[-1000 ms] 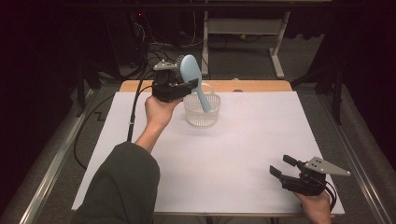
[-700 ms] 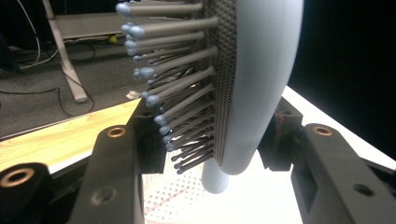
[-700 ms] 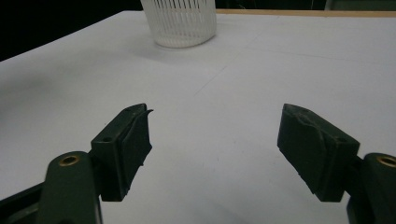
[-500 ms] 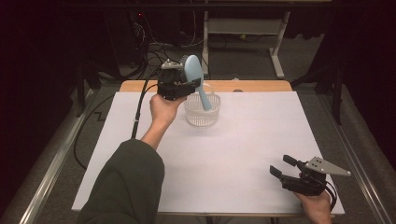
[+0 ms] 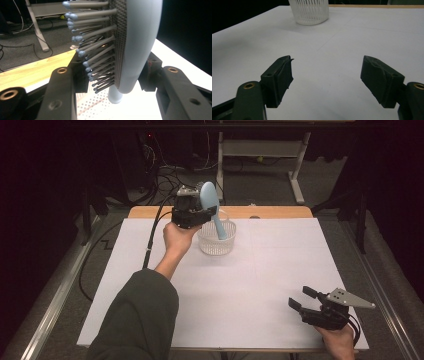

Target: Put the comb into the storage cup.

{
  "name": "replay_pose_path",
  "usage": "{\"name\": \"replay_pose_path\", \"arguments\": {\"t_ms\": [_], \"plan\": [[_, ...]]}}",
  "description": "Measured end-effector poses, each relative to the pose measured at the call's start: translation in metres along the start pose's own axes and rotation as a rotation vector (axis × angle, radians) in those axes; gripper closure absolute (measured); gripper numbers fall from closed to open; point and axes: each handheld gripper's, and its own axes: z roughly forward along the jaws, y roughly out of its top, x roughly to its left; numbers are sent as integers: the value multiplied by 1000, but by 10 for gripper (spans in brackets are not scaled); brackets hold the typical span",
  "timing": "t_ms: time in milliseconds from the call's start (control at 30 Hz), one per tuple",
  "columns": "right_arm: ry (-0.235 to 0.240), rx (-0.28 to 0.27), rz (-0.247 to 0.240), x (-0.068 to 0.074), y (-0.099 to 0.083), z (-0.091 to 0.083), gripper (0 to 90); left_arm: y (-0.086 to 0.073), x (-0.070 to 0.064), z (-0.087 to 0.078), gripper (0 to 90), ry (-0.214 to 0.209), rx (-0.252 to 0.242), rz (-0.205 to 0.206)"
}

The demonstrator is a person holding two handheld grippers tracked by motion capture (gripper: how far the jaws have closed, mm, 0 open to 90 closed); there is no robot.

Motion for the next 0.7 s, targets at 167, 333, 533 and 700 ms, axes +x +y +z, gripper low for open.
{"name": "replay_pose_path", "arguments": {"t_ms": [167, 333, 533, 700], "plan": [[1, -1, 0, 0, 0, 0, 258, -3, 2, 4, 500, 9, 5, -12], [2, 2, 1, 0, 0, 0, 257, -9, 5, 9, 500, 25, 15, -28], [3, 2, 4, 0, 0, 1, 257, -12, 7, 13, 499, 33, 28, -34], [5, 1, 3, 0, 0, 1, 257, -15, 5, 19, 499, 34, 31, -37]]}}
